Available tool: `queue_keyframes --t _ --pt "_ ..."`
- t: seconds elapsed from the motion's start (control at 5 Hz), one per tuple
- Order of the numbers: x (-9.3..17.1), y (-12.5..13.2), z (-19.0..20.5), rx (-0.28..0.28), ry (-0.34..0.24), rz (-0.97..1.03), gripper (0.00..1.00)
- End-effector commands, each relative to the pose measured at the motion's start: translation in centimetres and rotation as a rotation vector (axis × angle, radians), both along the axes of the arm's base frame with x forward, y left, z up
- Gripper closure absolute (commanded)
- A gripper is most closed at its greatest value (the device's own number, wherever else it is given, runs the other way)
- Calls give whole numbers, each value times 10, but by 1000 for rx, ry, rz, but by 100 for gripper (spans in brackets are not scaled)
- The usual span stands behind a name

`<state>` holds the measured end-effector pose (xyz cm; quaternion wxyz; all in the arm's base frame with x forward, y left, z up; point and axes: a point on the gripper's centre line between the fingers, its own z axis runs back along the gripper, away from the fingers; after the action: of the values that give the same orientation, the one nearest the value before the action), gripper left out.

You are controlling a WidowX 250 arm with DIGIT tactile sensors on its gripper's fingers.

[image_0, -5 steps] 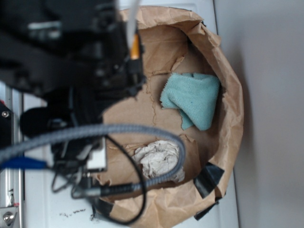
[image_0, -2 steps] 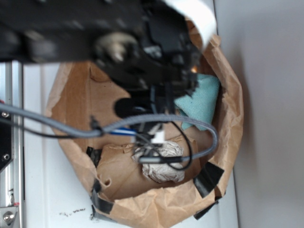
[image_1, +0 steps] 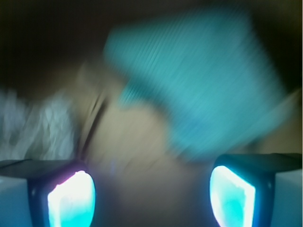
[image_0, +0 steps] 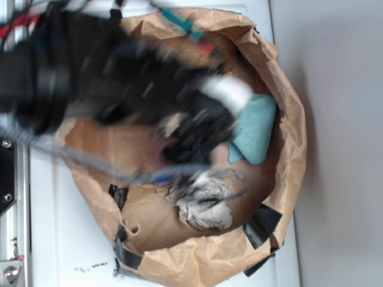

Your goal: Grab the blue cloth.

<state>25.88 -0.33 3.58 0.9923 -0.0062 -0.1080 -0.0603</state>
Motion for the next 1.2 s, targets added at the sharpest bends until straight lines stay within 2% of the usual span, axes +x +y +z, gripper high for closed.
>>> queue_keyframes --t 0.0,0.4,0.6,0.8,1.0 --pt "16 -15 -4 -18 -88 5 0" --pt "16 -15 -4 -18 -88 5 0" --pt "37 14 20 -83 -107 43 0" --pt "33 20 49 -124 -78 11 0" --pt "26 26 69 -163 -75 -3 0"
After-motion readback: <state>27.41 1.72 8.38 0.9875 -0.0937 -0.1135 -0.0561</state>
